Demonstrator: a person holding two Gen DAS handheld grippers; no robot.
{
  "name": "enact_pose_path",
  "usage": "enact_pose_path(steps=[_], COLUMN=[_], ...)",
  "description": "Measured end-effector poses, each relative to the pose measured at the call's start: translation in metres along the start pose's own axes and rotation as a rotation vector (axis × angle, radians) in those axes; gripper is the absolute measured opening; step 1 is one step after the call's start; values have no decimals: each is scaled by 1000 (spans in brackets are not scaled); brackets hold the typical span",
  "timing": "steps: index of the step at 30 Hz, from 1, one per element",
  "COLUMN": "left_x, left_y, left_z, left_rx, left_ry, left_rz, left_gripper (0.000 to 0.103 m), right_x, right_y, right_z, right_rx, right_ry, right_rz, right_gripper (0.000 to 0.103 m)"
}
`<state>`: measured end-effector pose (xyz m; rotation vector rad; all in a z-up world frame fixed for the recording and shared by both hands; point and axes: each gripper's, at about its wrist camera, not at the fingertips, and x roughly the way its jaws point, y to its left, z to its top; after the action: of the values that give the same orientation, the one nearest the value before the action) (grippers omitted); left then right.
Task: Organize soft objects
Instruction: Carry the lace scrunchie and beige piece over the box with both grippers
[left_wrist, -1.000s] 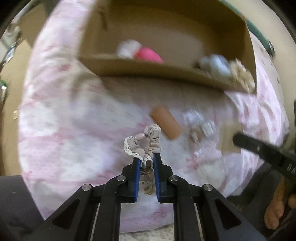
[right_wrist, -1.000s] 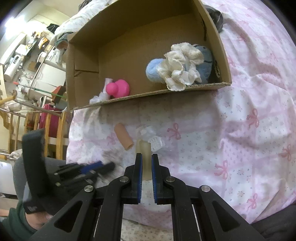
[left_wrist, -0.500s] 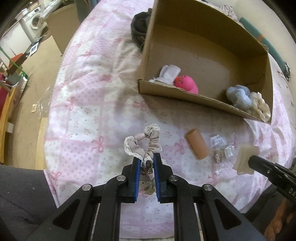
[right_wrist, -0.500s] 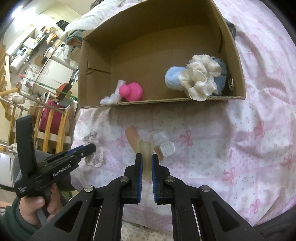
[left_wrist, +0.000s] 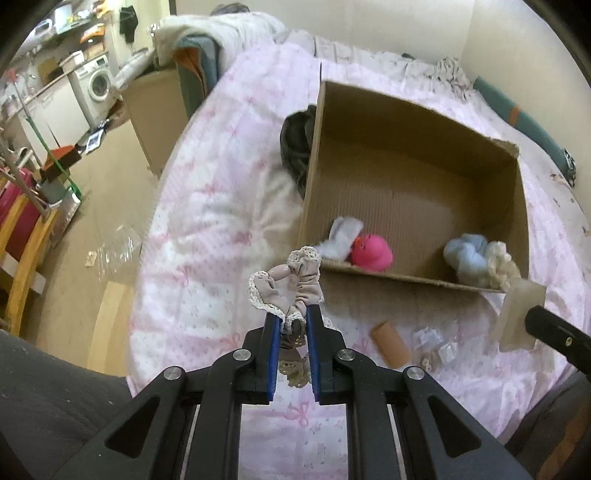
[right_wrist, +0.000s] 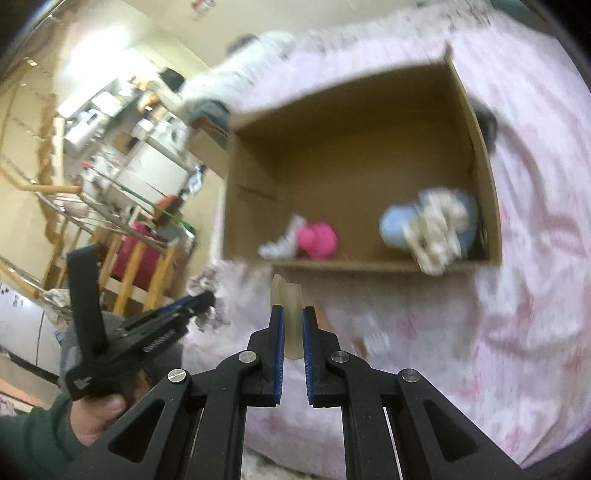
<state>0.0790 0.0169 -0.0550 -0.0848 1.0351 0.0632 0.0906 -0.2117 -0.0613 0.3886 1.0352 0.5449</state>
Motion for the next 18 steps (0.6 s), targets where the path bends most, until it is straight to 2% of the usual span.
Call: enact_pose_path(steps=[2,5,10,15,18], left_x=[-5,-18,-43,-50,-47], left_y=[-1,-2,-10,-13,-12], left_z=[2,11,37,63,75], left_rx=[0,-27,14,45,49], left_ry=[-16,-40,-111,-151,-156], left_rz=[-1,-40,-57,-60,-61], left_gripper=[13,13,13,13,13], right_x=[-6,-19,-49,-66,-71], right_y=[4,6,4,-7,-18], right_z=[1,4,12,27,40], right_rx=[-21,-20,1,52,82], right_ry=[-35,-95,-221,-280,-279], right_rz=[1,23,33,22,31], right_gripper=[11,11,11,11,11])
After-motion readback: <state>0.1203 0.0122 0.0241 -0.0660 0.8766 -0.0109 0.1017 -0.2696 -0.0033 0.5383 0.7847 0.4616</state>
